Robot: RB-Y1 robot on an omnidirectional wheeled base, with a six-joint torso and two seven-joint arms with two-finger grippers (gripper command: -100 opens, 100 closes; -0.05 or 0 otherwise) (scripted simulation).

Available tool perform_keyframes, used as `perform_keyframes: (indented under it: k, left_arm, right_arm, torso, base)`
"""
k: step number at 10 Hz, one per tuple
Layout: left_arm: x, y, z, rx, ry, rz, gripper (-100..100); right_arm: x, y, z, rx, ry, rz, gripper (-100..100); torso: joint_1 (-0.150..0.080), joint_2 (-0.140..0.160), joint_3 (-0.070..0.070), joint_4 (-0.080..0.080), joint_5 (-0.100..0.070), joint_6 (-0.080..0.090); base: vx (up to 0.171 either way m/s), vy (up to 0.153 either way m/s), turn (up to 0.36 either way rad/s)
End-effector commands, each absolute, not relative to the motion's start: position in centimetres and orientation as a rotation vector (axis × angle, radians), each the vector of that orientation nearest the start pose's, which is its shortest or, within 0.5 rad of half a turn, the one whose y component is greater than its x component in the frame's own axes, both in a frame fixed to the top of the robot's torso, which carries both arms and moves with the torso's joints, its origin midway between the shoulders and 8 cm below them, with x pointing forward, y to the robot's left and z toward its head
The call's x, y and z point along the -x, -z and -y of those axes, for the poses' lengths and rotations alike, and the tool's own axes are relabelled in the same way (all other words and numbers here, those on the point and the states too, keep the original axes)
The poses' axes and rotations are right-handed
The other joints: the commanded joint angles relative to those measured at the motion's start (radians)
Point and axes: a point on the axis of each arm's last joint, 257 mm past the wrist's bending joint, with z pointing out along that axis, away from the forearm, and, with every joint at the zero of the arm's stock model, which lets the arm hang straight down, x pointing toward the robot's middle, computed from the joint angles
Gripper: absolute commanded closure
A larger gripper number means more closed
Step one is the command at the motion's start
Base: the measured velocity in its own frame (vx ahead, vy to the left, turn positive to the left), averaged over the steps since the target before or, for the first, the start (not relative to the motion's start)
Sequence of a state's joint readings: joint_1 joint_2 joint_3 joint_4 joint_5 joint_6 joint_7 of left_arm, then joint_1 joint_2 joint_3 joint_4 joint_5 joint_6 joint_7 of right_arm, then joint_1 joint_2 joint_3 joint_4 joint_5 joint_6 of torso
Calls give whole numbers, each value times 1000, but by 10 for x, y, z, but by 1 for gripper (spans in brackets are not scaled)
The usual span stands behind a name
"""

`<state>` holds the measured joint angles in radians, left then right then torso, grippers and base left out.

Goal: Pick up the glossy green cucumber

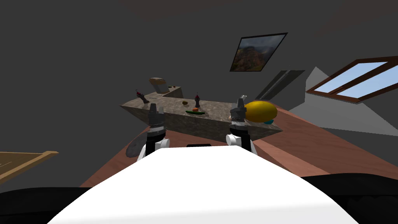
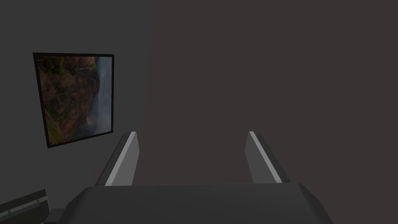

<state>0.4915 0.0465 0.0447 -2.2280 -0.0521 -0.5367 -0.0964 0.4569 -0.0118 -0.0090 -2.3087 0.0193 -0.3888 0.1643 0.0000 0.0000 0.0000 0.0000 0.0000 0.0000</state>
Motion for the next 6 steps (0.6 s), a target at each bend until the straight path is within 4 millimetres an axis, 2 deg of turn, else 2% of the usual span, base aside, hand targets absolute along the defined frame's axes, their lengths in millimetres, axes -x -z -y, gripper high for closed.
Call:
perform_keyframes:
  k: [1,6]
  left_arm:
    - [-356,-7,-282,565,1148,-741,-100]
    - [-375,3,-279,619,1169,-805,-100]
  right_arm:
    - [-359,-30,277,-606,-1133,-700,0]
    - [-359,-30,277,-606,-1133,-700,0]
  torso:
    - [0,0,0,0,0,0]
    - [-3,-1,-1,0,-1,0]
  base:
    - [7,-19,-5]
    - [10,-40,1]
